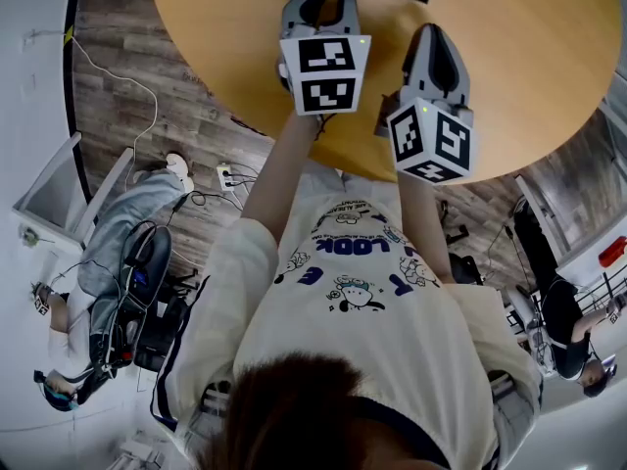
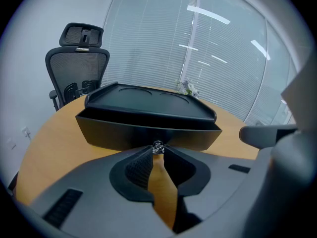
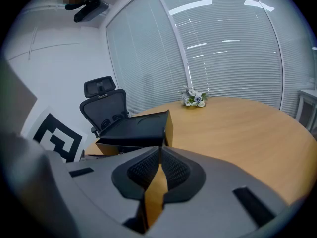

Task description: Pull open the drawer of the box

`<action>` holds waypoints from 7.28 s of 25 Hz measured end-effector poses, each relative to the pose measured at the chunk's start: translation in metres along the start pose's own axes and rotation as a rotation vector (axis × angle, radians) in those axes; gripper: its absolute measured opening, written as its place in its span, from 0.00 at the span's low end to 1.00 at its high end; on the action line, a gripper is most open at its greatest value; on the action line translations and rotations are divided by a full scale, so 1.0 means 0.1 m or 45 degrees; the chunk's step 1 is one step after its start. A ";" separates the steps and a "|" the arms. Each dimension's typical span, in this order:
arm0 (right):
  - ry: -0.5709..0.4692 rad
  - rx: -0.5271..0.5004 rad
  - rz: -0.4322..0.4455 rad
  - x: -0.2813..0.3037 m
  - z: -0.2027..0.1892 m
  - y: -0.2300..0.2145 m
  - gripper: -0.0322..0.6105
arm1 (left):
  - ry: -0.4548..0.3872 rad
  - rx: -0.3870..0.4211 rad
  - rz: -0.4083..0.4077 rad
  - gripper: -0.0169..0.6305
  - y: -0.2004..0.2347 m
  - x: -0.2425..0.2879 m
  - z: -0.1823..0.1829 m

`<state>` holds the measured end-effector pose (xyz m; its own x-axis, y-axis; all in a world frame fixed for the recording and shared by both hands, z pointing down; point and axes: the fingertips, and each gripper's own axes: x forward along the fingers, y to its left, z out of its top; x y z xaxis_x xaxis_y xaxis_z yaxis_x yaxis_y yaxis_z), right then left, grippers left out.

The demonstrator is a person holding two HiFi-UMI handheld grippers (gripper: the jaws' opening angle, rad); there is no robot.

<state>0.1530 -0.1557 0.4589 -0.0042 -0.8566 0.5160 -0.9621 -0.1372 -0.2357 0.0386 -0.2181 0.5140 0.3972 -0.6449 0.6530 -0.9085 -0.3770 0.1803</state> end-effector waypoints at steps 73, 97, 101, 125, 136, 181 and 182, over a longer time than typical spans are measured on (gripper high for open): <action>-0.018 0.013 0.011 -0.40 -0.22 0.29 0.11 | 0.073 -0.029 -0.003 0.14 0.04 -0.62 -0.67; -0.044 -0.015 0.042 -0.54 -0.12 0.38 0.11 | 0.009 -0.071 -0.035 0.17 -0.02 -0.84 -0.56; -0.074 -0.028 0.052 -0.63 -0.03 0.45 0.11 | -0.068 -0.064 -0.027 0.17 -0.01 -1.04 -0.35; -0.386 -0.164 0.105 -1.46 0.69 0.73 0.11 | -0.529 0.109 -0.081 0.15 -0.42 -2.25 0.65; -0.458 -0.195 0.134 -1.65 0.82 0.89 0.11 | -0.626 0.133 -0.058 0.14 -0.42 -2.54 0.81; -0.534 -0.218 0.159 -1.76 1.00 0.95 0.11 | -0.729 0.198 -0.032 0.10 -0.58 -2.72 1.02; -0.535 -0.217 0.158 -1.76 1.00 0.94 0.11 | -0.729 0.198 -0.033 0.10 -0.59 -2.73 1.02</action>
<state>0.0904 -0.0674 0.2636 -0.0451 -0.9933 0.1063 -0.9925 0.0324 -0.1177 -0.0033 -0.0880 0.2505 0.4650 -0.8740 0.1413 -0.8851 -0.4624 0.0525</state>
